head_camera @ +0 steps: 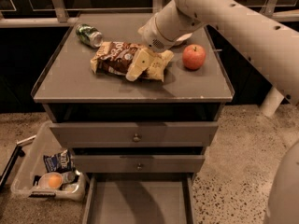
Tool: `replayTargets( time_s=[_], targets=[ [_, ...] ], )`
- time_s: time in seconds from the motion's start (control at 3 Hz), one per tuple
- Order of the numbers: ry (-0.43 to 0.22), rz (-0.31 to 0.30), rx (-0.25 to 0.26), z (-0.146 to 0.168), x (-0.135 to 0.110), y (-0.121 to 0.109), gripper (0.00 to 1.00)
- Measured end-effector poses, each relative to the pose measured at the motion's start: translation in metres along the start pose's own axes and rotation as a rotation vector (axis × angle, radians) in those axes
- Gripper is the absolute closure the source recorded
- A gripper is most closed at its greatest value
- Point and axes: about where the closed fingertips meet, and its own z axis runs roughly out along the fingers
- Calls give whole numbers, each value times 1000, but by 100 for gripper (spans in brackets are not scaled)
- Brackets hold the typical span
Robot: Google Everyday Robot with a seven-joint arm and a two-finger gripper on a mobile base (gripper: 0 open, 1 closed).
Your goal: Place brown chip bag into bottom drawer
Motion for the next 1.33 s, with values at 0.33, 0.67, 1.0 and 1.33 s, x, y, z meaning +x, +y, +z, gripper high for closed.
replayTargets(
  time_s=[0.33,0.67,1.0,1.33],
  targets=[
    [19,12,-18,17,5,-1,0],
    [36,25,-31,27,12,-2,0],
    [36,25,-31,28,12,-2,19],
    [36,25,-31,28,12,-2,42]
  ],
)
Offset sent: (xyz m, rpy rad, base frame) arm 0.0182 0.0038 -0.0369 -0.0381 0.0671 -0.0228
